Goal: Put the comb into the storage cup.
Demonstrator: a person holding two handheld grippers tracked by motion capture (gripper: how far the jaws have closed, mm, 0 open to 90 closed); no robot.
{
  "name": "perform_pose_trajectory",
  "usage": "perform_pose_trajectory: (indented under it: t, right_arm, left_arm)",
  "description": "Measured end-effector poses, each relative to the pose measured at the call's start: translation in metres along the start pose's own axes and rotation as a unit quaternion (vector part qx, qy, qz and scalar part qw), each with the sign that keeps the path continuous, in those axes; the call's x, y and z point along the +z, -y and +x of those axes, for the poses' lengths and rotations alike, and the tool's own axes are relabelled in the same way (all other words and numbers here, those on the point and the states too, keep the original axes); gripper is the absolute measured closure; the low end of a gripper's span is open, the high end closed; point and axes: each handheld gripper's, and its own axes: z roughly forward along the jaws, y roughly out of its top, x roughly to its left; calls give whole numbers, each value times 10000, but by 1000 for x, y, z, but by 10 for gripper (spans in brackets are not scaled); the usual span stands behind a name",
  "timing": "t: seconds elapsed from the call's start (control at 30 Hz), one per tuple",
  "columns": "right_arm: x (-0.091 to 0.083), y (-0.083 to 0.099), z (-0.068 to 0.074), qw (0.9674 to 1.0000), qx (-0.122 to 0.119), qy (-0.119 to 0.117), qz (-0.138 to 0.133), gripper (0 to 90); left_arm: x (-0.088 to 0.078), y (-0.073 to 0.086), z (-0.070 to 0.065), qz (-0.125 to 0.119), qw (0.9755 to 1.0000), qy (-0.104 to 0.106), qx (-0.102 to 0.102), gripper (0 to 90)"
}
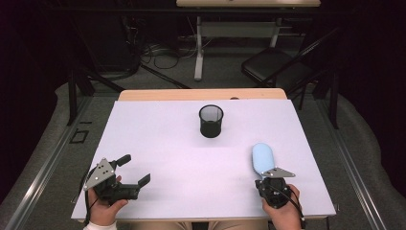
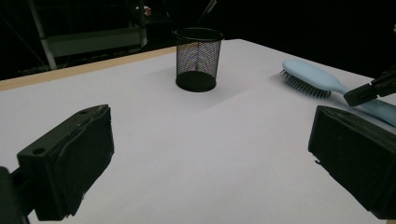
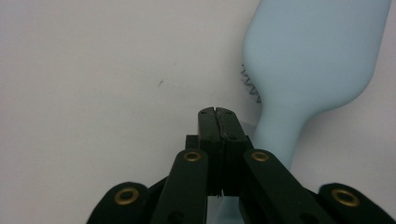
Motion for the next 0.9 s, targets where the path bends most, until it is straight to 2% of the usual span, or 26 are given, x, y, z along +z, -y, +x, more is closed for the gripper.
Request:
perform_pose_trajectory:
  t: [0.2, 0.37, 0.57, 0.67, 0.7, 0.73, 0.77, 0.8, 0.9]
  right_arm:
    - [-7, -4, -2, 9995, 180, -79, -255, 852]
    - [-11, -6, -1, 9993, 181, -53, -320, 833]
    - [-17, -9, 1, 9990, 157, 66, -419, 743]
    - [-19, -11, 0, 9983, 201, 152, -516, 648]
    - [-19, -11, 0, 9983, 201, 152, -516, 648]
    - [-18, -12, -2, 9981, 196, 221, -543, 571]
    - [-18, -12, -2, 9981, 196, 221, -543, 571]
    - [-18, -13, -4, 9975, 191, 336, -588, 515]
    - [-18, -15, -5, 9969, 241, 410, -627, 452]
  left_arm:
    - [0, 0, 0, -6, 10000, 14, -7, 4]
    - [0, 0, 0, -3, 10000, 17, -8, 4]
    - [1, 0, -1, 6, 10000, 24, -16, 4]
    - [1, 0, -1, 6, 10000, 39, -18, 4]
    - [1, 0, -1, 6, 10000, 39, -18, 4]
    - [2, 0, -1, 15, 10000, 36, -15, 4]
    - [2, 0, -1, 17, 10000, 37, -16, 4]
    - [2, 0, -1, 18, 10000, 37, -7, 4]
    - [3, 0, -1, 26, 10000, 60, -1, 4]
